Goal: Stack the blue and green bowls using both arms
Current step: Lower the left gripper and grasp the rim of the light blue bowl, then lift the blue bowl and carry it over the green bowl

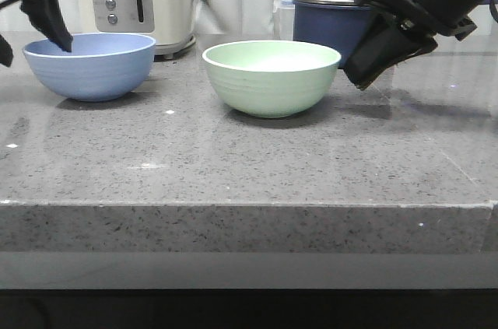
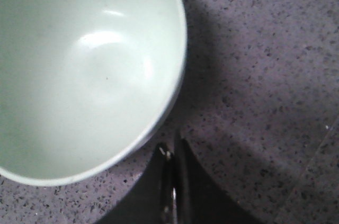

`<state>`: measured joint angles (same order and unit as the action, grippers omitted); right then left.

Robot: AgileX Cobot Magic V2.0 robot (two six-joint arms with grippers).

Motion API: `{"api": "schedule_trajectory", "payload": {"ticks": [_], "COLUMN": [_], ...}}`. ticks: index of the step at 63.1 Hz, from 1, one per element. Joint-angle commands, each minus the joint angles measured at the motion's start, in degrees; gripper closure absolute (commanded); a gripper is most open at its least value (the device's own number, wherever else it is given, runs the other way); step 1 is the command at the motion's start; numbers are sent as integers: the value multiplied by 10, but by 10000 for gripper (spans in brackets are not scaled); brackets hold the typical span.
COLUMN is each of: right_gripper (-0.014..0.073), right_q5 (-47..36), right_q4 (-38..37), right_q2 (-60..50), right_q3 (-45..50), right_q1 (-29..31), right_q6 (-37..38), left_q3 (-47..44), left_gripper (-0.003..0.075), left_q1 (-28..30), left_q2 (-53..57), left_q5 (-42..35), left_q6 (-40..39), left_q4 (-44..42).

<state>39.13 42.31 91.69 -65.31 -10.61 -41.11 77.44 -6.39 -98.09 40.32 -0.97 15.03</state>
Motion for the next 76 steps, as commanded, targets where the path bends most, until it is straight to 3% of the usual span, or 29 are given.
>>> {"api": "schedule_trajectory", "payload": {"ticks": [1,22,36,50,76], "right_gripper": [658,658,658,658,658], "right_q5": [-13,-13,-13,-13,-13], "right_q4": [22,22,22,22,22], "right_q2": [-22,-22,-22,-22,-22], "right_q3": [-14,-14,-14,-14,-14], "right_q1": [1,1,1,1,1], "right_q6": [-7,-7,-7,-7,-7], "left_q3": [24,25,25,54,218], "left_gripper": [258,601,735,740,740], "left_q1": [1,1,0,-27,-190], "left_q2": [13,15,20,50,-5], "left_q5": [-28,-28,-21,8,82], "left_q6": [-3,-2,-2,31,48], "left_q4": [17,17,23,44,38]}}
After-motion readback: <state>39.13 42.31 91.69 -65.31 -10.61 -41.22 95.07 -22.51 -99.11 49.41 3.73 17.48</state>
